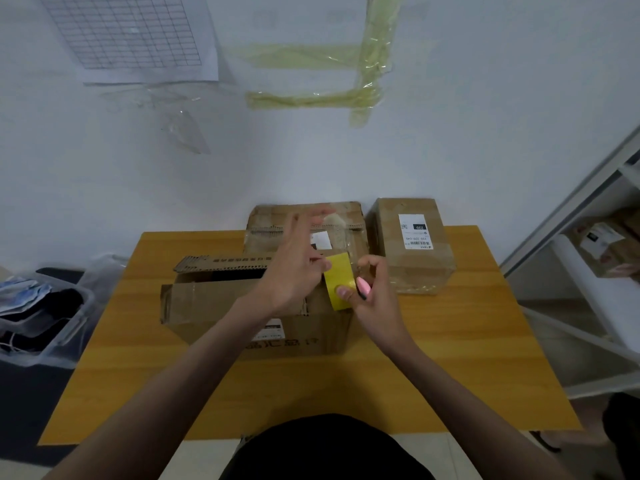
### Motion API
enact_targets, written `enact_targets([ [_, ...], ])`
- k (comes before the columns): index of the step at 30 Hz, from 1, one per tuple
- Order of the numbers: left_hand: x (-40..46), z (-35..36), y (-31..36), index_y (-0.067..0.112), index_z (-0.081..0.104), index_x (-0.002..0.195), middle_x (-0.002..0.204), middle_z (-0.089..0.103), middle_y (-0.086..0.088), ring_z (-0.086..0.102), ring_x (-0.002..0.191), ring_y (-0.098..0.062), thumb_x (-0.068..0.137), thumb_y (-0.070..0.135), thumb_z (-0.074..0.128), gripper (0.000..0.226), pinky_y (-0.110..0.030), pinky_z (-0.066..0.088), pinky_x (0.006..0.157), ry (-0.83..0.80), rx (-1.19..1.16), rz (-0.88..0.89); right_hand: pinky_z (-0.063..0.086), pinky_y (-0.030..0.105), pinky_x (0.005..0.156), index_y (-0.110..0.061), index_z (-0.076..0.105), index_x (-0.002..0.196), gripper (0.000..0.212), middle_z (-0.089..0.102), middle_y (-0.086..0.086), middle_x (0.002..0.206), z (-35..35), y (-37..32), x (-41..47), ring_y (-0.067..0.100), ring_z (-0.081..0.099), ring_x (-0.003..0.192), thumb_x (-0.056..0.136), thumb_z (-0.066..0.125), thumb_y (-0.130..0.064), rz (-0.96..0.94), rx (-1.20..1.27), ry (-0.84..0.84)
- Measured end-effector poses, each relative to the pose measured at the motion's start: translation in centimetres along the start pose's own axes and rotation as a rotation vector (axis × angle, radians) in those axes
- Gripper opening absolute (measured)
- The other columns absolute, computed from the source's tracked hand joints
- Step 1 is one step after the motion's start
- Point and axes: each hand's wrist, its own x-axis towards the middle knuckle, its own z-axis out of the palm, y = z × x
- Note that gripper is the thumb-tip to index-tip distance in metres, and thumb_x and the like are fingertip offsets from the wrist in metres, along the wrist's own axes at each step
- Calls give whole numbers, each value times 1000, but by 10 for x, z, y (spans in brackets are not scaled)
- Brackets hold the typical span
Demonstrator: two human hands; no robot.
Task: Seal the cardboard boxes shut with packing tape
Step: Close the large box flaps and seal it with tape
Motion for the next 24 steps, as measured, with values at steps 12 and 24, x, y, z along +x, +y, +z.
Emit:
enact_targets([
  [12,26,-3,1,32,35,140,139,33,-1,71,81,-21,84,-7,69,76,-3,43,60,-59,153,-178,49,48,63,-25,45,110,34,55,-10,93,1,4,-8,22,56,76,93,64,-4,-167,-37,-94],
  [24,36,11,-1,32,24,152,152,25,-2,66,87,-24,73,14,89,103,-35,49,68,-104,425,-140,53,42,70,-25,36,117,46,53,2,95,-1,6,-7,19,59,82,90,70,-8,-124,-5,-74],
])
